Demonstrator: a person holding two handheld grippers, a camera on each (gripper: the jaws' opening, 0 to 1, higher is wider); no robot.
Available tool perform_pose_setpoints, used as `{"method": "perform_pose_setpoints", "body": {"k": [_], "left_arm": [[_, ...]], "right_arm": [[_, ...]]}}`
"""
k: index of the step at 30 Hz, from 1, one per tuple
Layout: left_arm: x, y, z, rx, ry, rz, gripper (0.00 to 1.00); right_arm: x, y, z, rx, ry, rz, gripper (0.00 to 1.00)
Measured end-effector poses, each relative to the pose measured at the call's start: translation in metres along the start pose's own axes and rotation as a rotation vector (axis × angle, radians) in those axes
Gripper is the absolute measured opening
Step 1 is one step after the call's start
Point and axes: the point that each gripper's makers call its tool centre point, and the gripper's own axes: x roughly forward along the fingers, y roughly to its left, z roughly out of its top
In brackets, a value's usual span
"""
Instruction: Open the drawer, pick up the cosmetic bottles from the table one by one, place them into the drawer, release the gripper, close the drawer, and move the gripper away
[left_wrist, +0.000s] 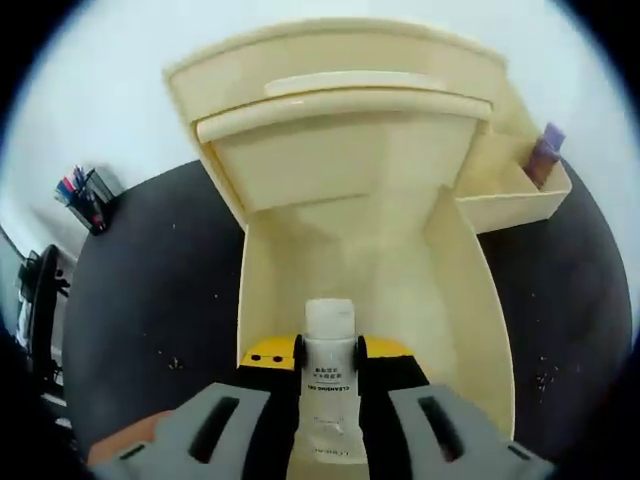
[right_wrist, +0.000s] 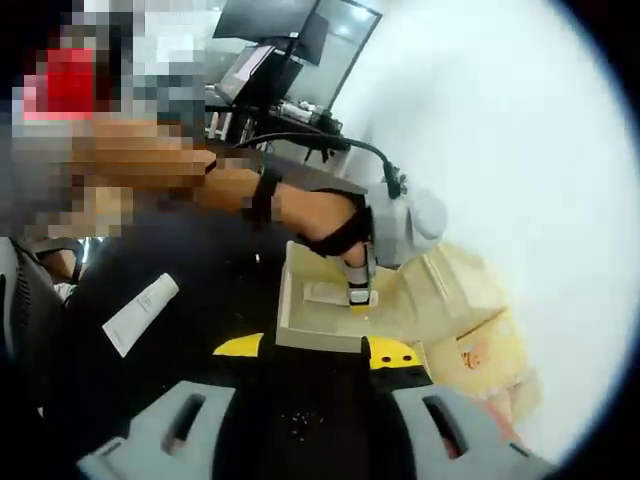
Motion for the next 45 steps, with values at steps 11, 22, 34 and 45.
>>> {"method": "perform_pose_setpoints", "body": {"k": [11,22,34,45], "left_arm": [[-0.026,0.006,0.014,-0.017,-0.057,-0.005,0.17],[-0.101,0.011,0.011,-0.053,-0.199,-0.094,0.21],[-0.170,0.023,-0.046,-0.105,-0.280,-0.190,0.33],[-0.197,0.015,-0.087,-0.096,-0.305,-0.249,0.38]], "right_arm": [[0.000,0.000,0.000,-0.004,0.000,-0.001,0.33],[-0.004,0.005,0.004,0.006,-0.017,0.007,0.33],[-0.001,0.025,0.001,0.017,0.002,0.046,0.33],[-0.016,0.064,-0.013,0.051,0.008,0.076,0.32]]}}
